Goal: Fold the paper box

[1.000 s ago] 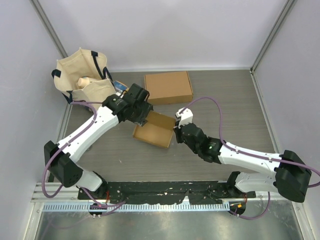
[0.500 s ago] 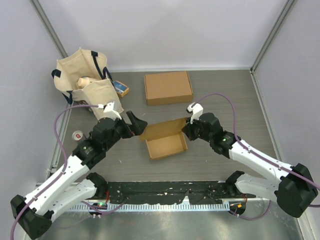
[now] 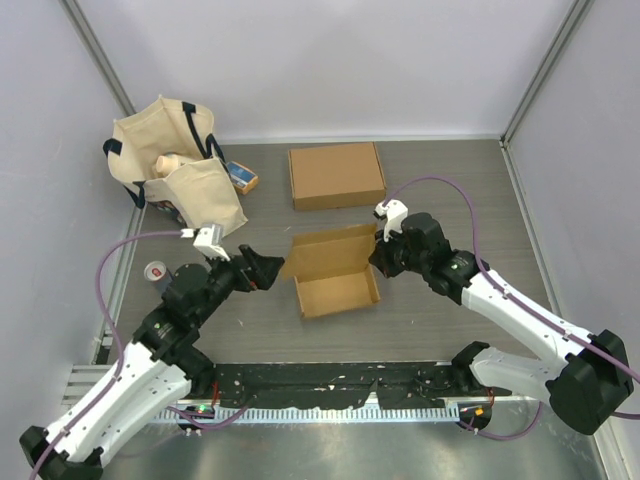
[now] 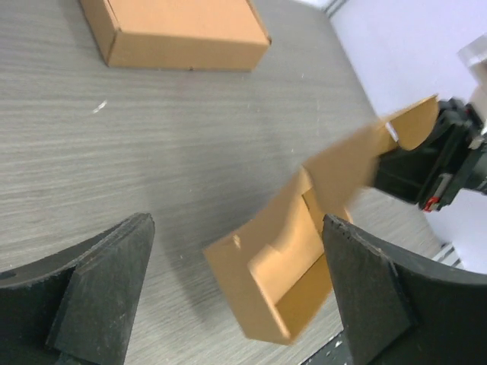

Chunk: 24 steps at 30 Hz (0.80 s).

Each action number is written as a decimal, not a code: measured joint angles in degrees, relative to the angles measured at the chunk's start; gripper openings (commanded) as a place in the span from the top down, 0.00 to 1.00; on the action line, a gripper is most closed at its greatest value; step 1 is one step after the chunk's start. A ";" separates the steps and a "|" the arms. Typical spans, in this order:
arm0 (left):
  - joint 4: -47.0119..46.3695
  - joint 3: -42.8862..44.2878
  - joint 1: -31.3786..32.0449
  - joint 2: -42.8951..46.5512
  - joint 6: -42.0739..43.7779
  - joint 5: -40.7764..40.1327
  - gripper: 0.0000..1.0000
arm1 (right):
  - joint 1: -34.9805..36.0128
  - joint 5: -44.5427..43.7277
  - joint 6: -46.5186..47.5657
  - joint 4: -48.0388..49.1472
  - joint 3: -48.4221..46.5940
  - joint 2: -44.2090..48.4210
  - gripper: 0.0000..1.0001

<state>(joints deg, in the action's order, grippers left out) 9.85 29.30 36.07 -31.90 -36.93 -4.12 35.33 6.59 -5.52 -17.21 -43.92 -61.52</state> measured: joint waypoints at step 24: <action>-23.23 -2.34 -0.44 -27.52 13.57 -3.10 0.00 | -0.59 0.02 1.11 -2.40 0.00 -2.54 0.98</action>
<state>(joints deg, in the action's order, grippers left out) -13.39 26.96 35.64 -59.42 -23.35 -7.22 34.74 6.61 -4.40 -19.62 -43.92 -64.05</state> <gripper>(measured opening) 0.994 0.048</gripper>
